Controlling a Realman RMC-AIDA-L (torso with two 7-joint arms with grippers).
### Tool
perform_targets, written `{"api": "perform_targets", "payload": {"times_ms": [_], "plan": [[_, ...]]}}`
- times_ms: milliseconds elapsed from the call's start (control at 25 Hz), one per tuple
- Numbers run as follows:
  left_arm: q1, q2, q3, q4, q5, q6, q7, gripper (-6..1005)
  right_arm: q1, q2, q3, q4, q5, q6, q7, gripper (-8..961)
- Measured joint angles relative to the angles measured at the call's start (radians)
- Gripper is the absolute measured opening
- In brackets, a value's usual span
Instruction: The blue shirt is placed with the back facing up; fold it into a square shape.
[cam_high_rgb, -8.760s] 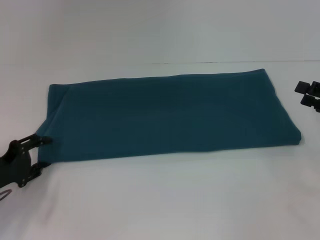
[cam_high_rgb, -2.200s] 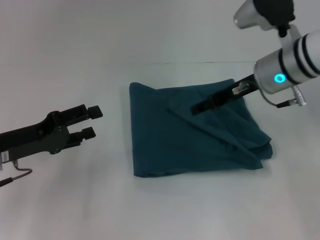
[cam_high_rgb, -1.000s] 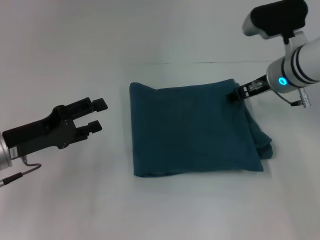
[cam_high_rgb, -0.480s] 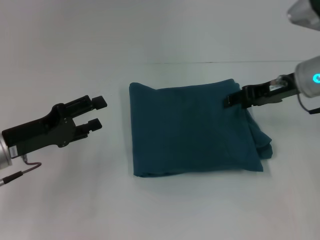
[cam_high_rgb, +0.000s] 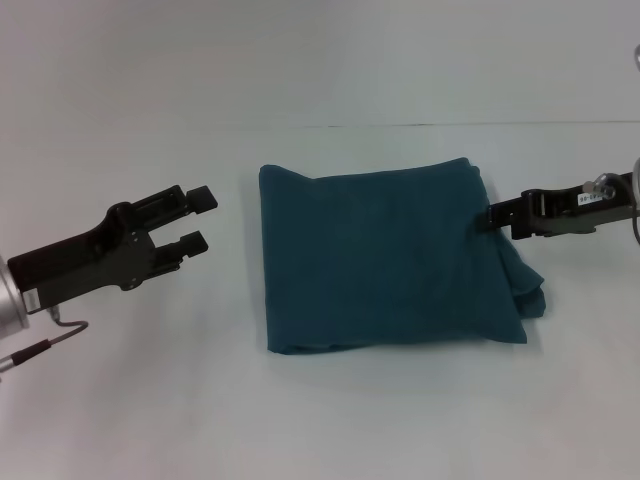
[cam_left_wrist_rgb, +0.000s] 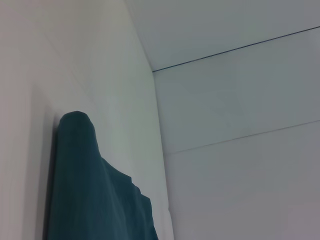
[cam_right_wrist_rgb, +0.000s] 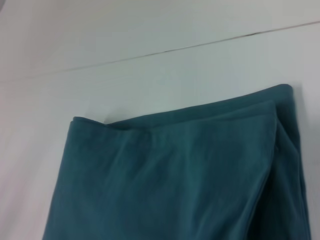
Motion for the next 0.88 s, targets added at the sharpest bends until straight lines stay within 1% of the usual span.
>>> {"api": "perform_targets", "payload": {"times_ms": [200,320,440,880], "plan": [[0.002,-0.002,0.000,0.000,-0.003,0.000,0.001,814,0.009,0.019,-0.004,0.049,0.002,0.062,-0.031,647],[0.005,-0.003,0.000,0.000,-0.006,0.000,0.001,814,0.019,0.025,-0.013,0.088,-0.003,0.103,-0.033,647],[0.005,-0.003,0.000,0.000,-0.006,0.000,0.001,813,0.020,0.032,-0.011,0.101,0.002,0.121,-0.045,646],[-0.001,-0.010,0.000,0.000,-0.006,-0.014,0.002,813,0.038,0.043,-0.008,0.130,0.008,0.133,-0.076,643]]}}
